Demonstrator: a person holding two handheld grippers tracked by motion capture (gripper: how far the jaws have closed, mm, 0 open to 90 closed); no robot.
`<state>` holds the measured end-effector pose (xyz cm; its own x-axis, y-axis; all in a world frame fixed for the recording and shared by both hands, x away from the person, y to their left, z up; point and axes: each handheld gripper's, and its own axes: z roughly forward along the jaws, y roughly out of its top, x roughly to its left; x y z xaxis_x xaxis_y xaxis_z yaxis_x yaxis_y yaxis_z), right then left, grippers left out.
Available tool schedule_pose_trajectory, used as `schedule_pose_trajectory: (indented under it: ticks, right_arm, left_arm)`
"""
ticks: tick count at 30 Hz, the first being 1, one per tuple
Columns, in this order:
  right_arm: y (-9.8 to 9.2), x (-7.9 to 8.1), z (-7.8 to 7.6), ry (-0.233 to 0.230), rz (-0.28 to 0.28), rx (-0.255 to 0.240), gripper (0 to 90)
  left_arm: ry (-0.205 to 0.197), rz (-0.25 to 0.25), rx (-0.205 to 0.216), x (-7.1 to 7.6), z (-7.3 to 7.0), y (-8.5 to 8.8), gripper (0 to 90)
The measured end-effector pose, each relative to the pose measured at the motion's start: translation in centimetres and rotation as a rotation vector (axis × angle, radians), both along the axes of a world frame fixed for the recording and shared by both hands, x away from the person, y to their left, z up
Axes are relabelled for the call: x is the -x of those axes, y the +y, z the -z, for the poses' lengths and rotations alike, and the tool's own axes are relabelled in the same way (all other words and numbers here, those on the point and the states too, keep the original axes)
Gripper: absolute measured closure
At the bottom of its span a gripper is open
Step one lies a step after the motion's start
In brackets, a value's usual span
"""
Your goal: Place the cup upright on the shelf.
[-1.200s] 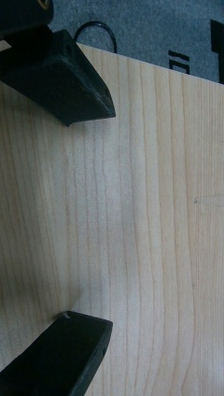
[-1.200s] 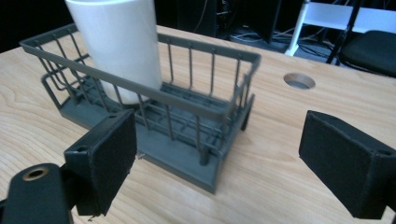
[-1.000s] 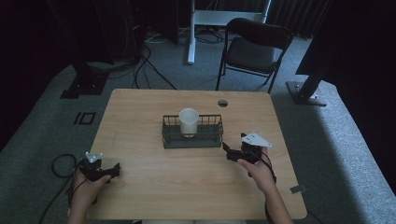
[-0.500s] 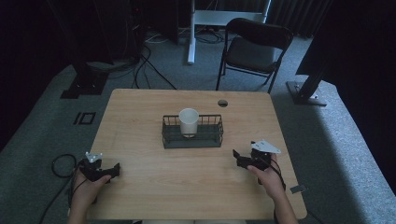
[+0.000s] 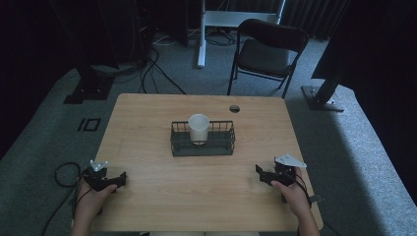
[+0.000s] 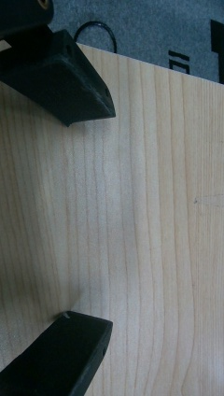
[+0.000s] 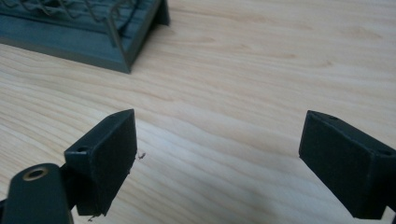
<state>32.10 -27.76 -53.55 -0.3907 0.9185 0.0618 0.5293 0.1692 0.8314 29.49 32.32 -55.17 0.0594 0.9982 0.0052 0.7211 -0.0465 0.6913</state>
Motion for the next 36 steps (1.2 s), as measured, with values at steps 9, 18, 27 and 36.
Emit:
schedule_pose_trajectory:
  ticks: [9,18,27,36]
  right_arm:
    - [-1.7,0.6,0.5,0.04,-0.045,0.052,11.1]
    - [-2.7,1.2,1.2,0.098,-0.116,0.095,11.1]
    - [-3.5,1.5,1.7,0.135,-0.117,0.12,12.6]
    - [-3.7,2.1,1.8,0.139,-0.124,0.132,11.7]
  left_arm:
    - [0.0,0.0,0.0,0.0,0.0,0.0,2.4]
    - [0.0,0.0,0.0,0.0,0.0,0.0,2.4]
    - [0.0,0.0,0.0,0.0,0.0,0.0,2.4]
    - [0.0,0.0,0.0,0.0,0.0,0.0,2.4]
